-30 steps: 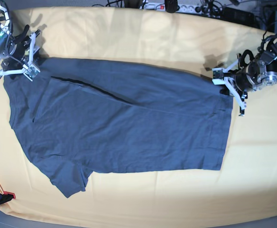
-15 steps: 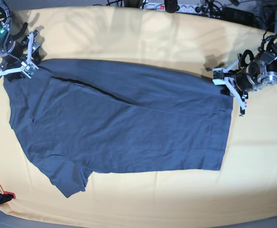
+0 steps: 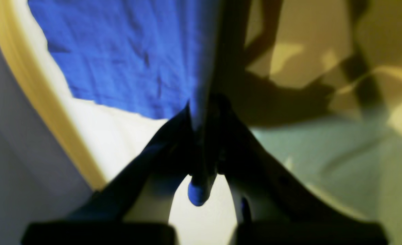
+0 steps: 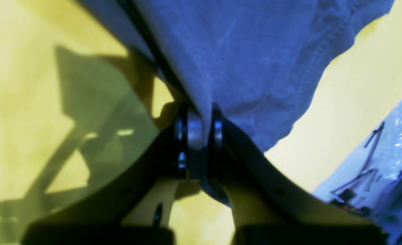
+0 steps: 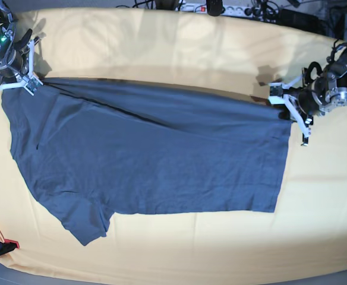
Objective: Fold the T-shirt properly
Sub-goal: 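Pull the shirt further toward the robot base with both grippers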
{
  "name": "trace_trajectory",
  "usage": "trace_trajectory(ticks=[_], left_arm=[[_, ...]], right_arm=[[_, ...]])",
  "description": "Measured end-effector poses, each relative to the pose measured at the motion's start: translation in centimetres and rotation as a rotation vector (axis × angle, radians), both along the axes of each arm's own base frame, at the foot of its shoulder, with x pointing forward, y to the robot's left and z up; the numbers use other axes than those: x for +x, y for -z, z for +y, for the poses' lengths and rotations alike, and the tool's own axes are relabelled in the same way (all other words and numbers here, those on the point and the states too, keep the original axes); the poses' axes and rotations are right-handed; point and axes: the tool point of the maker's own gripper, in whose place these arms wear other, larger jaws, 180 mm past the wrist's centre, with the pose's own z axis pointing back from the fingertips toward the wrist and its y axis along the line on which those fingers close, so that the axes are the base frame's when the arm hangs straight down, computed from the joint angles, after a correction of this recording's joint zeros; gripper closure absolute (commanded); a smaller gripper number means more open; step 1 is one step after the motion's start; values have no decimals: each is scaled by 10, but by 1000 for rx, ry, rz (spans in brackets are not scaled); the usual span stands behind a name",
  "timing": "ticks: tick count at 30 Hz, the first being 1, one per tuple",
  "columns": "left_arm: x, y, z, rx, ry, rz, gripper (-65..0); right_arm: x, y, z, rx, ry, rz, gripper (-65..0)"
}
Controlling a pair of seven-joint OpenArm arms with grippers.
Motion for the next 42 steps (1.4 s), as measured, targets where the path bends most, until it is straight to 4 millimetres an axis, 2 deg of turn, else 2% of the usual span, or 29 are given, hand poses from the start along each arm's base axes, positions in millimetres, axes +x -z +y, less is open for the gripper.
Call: trace_trajectory(ticks=[4,6,12,17,21,26,33,37,40,41,42], left_arm=[[-11,-15,-5,-15,28,18,0],[-19,-18,-3,12,56,51,0],[-48,-15,2,29,93,205,0],[-83,-11,-1,36,142,383,0],[-93,-18,-5,14,148,419,0],[-105,-29,-9,-1,156,451,0],[-121,-43,-16,-34,158,503,0],[-133,-37,-14,-30,155,545,0],[-143,-30,-10,-11,146,582,0],[-145,-29,-10,-13,145,588,-15],[-146,-29,-11,-14,145,591,-82]], right_arm=[[5,-16,-3,-63,-52,16,0],[1,-17,-2,-47,-57,40,0],[-34,-6,-8,-66,-81,185,0],[-66,3,-9,-76,-93,269,0],[-95,4,-6,-102,-104,345,0],[-120,0,2,-120,-127,406,0],[-128,-1,0,-130,-110,435,0],[-143,2,8,-73,-93,510,0],[-144,2,8,-69,-90,512,0],[-142,2,7,-70,-70,498,-22],[-142,2,7,-71,-69,497,-102]])
